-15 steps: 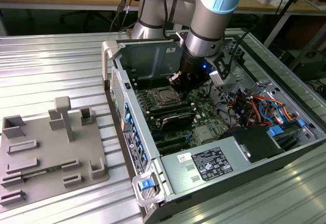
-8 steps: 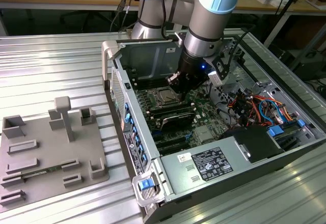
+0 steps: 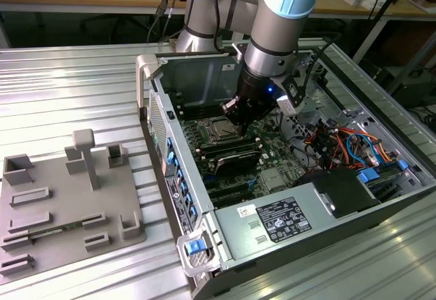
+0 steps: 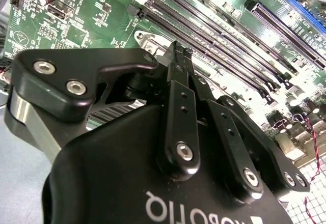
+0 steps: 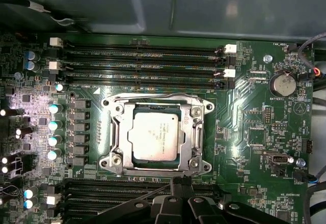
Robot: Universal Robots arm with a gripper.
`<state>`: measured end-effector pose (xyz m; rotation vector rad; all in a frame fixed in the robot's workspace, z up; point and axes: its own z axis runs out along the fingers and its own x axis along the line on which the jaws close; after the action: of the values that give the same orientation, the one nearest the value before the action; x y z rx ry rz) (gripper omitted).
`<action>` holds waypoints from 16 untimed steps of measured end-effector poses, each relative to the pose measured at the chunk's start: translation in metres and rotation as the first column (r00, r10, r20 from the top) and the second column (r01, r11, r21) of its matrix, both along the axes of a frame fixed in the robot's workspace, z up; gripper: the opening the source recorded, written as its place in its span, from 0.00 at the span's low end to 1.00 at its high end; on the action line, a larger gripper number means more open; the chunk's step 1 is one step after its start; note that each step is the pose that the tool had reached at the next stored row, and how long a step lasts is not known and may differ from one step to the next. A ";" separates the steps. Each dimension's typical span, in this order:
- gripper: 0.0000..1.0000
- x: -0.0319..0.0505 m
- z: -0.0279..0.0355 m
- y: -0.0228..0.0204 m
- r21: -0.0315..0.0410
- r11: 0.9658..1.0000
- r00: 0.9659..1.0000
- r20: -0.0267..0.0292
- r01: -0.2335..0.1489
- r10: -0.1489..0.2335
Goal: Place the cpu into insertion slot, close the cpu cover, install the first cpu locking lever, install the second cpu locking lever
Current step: 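Install the second cpu locking lever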
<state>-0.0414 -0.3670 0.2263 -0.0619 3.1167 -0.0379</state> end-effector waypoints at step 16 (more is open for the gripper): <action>0.11 -0.0024 -0.0001 0.0000 0.000 1.000 1.000 0.000 0.000 0.000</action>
<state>-0.0438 -0.3670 0.2262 -0.0618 3.1166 -0.0378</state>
